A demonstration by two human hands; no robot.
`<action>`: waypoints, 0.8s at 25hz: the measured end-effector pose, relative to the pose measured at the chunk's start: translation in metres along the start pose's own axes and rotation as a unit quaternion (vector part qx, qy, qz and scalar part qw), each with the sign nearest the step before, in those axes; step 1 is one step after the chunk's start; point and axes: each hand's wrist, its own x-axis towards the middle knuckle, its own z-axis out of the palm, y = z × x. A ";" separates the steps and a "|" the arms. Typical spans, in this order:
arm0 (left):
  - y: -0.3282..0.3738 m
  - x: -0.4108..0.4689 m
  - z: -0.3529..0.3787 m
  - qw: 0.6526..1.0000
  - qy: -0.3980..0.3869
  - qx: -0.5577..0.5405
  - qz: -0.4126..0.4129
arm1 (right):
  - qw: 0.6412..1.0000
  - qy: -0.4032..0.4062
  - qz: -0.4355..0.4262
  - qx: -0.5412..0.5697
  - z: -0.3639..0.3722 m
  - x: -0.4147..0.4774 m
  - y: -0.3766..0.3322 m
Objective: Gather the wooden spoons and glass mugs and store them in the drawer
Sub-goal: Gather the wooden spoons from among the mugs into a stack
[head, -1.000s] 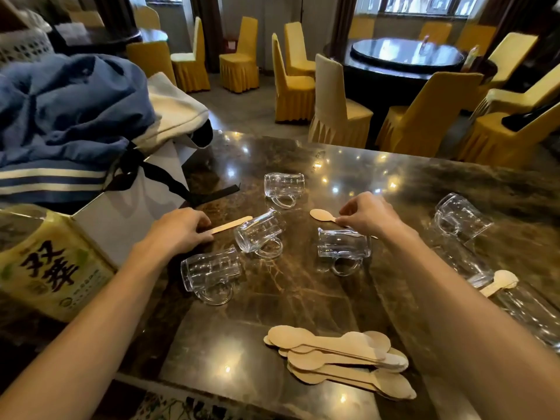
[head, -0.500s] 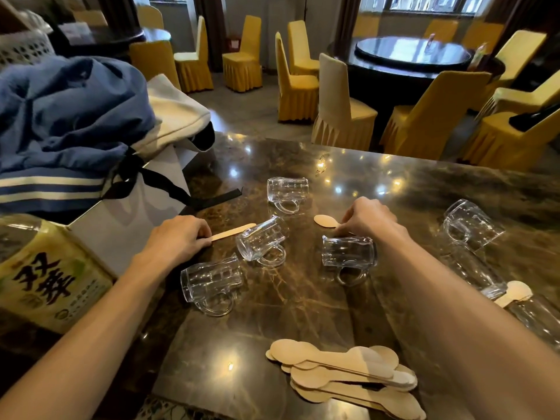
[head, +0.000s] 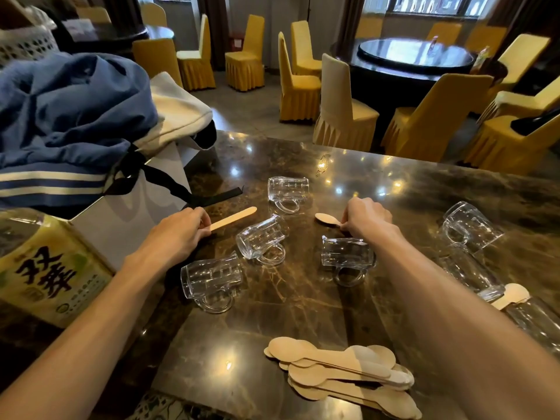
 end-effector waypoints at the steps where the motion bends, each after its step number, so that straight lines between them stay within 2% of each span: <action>1: 0.004 0.000 -0.002 1.000 0.003 -0.007 0.005 | 1.000 0.004 -0.002 0.001 -0.003 0.000 0.002; 3: 0.010 -0.003 -0.008 1.000 0.006 -0.019 0.011 | 0.999 0.030 -0.018 0.015 -0.010 0.000 0.001; 6: 0.015 -0.012 -0.024 0.999 0.029 -0.040 0.015 | 0.989 0.113 -0.084 0.053 -0.027 -0.007 -0.013; 9: 0.036 -0.020 -0.038 0.995 0.056 -0.065 0.056 | 0.970 0.177 -0.135 0.093 -0.040 -0.024 -0.022; 14: 0.075 -0.036 -0.047 0.980 0.056 -0.122 0.146 | 0.966 0.178 -0.172 0.080 -0.038 -0.074 -0.009; 17: 0.090 -0.044 -0.052 0.965 0.064 -0.167 0.194 | 0.964 0.160 -0.202 0.069 -0.031 -0.110 -0.006; 20: 0.107 -0.055 -0.048 0.955 0.051 -0.168 0.238 | 0.965 0.128 -0.225 0.040 -0.011 -0.147 -0.003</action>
